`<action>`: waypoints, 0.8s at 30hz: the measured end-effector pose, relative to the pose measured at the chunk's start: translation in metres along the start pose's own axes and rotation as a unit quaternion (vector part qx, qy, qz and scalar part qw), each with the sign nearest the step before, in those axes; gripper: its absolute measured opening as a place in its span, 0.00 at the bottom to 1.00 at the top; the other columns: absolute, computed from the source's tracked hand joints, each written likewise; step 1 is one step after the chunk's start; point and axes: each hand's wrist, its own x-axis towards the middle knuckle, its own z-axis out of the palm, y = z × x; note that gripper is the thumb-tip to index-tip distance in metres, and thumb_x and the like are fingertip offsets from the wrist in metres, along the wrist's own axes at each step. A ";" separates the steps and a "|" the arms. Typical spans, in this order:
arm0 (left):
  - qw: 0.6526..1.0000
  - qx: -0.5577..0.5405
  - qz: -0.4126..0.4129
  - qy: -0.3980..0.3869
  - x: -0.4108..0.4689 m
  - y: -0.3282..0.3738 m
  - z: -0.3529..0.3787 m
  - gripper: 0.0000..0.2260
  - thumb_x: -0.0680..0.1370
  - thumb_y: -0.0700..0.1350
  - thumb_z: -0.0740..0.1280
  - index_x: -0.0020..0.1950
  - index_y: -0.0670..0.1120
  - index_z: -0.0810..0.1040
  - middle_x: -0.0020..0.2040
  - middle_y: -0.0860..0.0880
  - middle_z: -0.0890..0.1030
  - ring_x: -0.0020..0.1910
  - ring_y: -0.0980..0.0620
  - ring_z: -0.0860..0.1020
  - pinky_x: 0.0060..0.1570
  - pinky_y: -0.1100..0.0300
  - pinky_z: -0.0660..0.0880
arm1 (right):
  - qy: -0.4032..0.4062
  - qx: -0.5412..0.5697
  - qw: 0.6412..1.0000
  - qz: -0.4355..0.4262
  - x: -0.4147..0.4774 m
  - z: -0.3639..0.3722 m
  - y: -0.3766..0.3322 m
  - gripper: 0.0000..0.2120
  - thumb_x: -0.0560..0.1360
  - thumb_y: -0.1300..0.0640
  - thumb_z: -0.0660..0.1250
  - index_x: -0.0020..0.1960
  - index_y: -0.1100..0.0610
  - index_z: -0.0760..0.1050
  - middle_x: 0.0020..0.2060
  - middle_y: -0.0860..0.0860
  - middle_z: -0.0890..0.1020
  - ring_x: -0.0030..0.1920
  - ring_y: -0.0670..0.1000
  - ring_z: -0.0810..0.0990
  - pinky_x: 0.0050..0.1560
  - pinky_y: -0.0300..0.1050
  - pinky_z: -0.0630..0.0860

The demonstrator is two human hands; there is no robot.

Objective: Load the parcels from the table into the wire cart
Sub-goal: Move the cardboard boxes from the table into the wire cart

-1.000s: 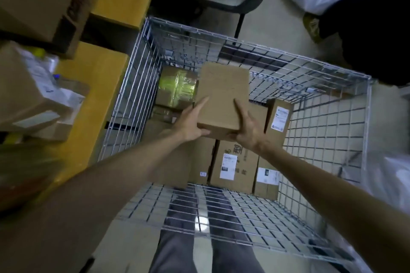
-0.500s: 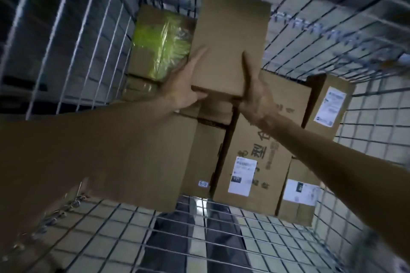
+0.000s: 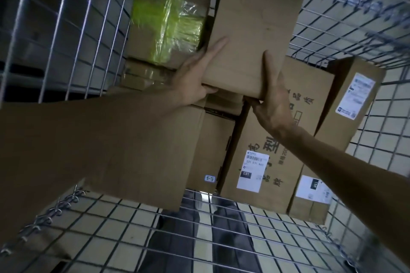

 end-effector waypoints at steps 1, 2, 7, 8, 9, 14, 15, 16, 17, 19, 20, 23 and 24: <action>1.000 -0.003 -0.005 -0.004 0.002 -0.002 0.002 0.51 0.69 0.36 0.78 0.79 0.62 0.49 0.77 0.49 0.64 0.68 0.56 0.64 0.67 0.66 0.61 | -0.006 0.001 1.000 0.001 0.002 0.002 0.001 0.48 0.72 0.67 0.71 0.81 0.52 0.45 0.75 0.59 0.58 0.70 0.47 0.60 0.67 0.26 0.53; 1.000 -0.004 -0.011 -0.006 0.003 -0.005 0.002 0.52 0.69 0.36 0.78 0.79 0.63 0.49 0.77 0.48 0.63 0.69 0.55 0.64 0.68 0.65 0.62 | -0.012 0.004 1.000 0.005 0.005 0.006 0.001 0.49 0.72 0.67 0.72 0.81 0.51 0.45 0.76 0.59 0.57 0.72 0.50 0.60 0.70 0.31 0.55; 0.999 0.034 -0.010 -0.004 0.010 -0.023 -0.003 0.52 0.68 0.37 0.79 0.80 0.58 0.50 0.77 0.46 0.64 0.73 0.47 0.66 0.69 0.62 0.61 | 0.005 0.044 0.999 0.002 0.006 0.031 0.000 0.48 0.72 0.67 0.71 0.80 0.49 0.45 0.76 0.59 0.56 0.73 0.50 0.60 0.73 0.31 0.54; 0.999 0.036 -0.009 0.000 0.009 -0.024 -0.002 0.52 0.68 0.37 0.79 0.80 0.58 0.51 0.76 0.45 0.65 0.72 0.47 0.67 0.68 0.63 0.61 | 0.013 0.035 0.999 -0.005 0.005 0.033 0.001 0.47 0.72 0.67 0.71 0.80 0.51 0.45 0.76 0.59 0.56 0.72 0.50 0.61 0.70 0.26 0.52; 0.999 0.034 -0.010 0.003 0.008 -0.025 -0.001 0.51 0.68 0.36 0.79 0.80 0.59 0.51 0.76 0.45 0.65 0.72 0.47 0.67 0.67 0.63 0.61 | 0.018 0.032 0.999 -0.009 0.005 0.034 0.001 0.47 0.72 0.67 0.71 0.80 0.52 0.46 0.75 0.60 0.57 0.72 0.51 0.61 0.70 0.25 0.52; 0.999 0.024 -0.005 0.022 0.000 -0.027 0.003 0.50 0.69 0.36 0.78 0.81 0.57 0.51 0.76 0.45 0.65 0.72 0.48 0.67 0.68 0.65 0.60 | -0.011 0.026 1.000 -0.001 0.008 0.029 0.005 0.49 0.70 0.69 0.71 0.80 0.48 0.47 0.75 0.59 0.59 0.73 0.55 0.62 0.74 0.39 0.59; 0.999 0.027 -0.006 0.019 -0.002 -0.026 0.003 0.49 0.70 0.37 0.78 0.81 0.56 0.52 0.76 0.45 0.65 0.72 0.49 0.67 0.68 0.66 0.60 | -0.018 0.019 1.000 0.000 0.007 0.028 0.007 0.49 0.70 0.69 0.71 0.80 0.49 0.47 0.76 0.59 0.59 0.74 0.54 0.61 0.73 0.34 0.56; 1.000 0.019 -0.006 0.016 -0.002 -0.028 0.004 0.48 0.71 0.37 0.77 0.81 0.55 0.52 0.77 0.45 0.64 0.72 0.49 0.66 0.68 0.66 0.59 | -0.028 0.013 1.000 0.002 0.007 0.026 0.008 0.49 0.69 0.69 0.71 0.80 0.50 0.48 0.76 0.59 0.59 0.74 0.54 0.60 0.72 0.31 0.53; 1.000 0.016 -0.017 0.006 -0.002 -0.028 0.004 0.47 0.71 0.37 0.77 0.81 0.56 0.52 0.78 0.46 0.63 0.73 0.49 0.66 0.69 0.65 0.59 | -0.038 0.009 0.999 0.004 0.008 0.024 0.009 0.49 0.69 0.69 0.71 0.80 0.51 0.48 0.76 0.59 0.59 0.75 0.54 0.60 0.71 0.29 0.51; 0.999 0.008 -0.040 -0.006 0.003 -0.025 0.001 0.47 0.71 0.37 0.77 0.80 0.57 0.52 0.78 0.47 0.63 0.74 0.48 0.65 0.73 0.60 0.61 | -0.058 -0.005 0.998 0.005 0.014 0.019 0.009 0.49 0.69 0.69 0.71 0.80 0.51 0.47 0.75 0.60 0.62 0.71 0.52 0.64 0.68 0.27 0.53; 0.999 -0.003 -0.050 -0.002 0.007 -0.022 -0.001 0.47 0.71 0.37 0.77 0.80 0.58 0.52 0.78 0.47 0.63 0.74 0.48 0.65 0.73 0.59 0.62 | -0.071 -0.012 0.997 0.005 0.020 0.017 0.008 0.49 0.70 0.69 0.71 0.80 0.51 0.47 0.73 0.60 0.64 0.68 0.51 0.65 0.66 0.27 0.54; 0.995 -0.057 -0.085 0.020 0.016 -0.018 0.001 0.39 0.76 0.34 0.71 0.80 0.53 0.56 0.74 0.51 0.67 0.69 0.61 0.67 0.57 0.81 0.66 | -0.077 -0.022 0.997 0.001 0.032 0.011 0.009 0.48 0.70 0.69 0.70 0.80 0.52 0.47 0.73 0.60 0.65 0.69 0.55 0.67 0.65 0.27 0.56; 0.995 -0.058 -0.079 0.030 0.016 -0.020 0.003 0.37 0.77 0.33 0.69 0.80 0.51 0.56 0.72 0.53 0.67 0.66 0.65 0.67 0.49 0.85 0.65 | -0.071 -0.018 0.997 -0.001 0.033 0.010 0.007 0.47 0.70 0.70 0.70 0.80 0.53 0.48 0.73 0.59 0.65 0.69 0.56 0.67 0.64 0.25 0.55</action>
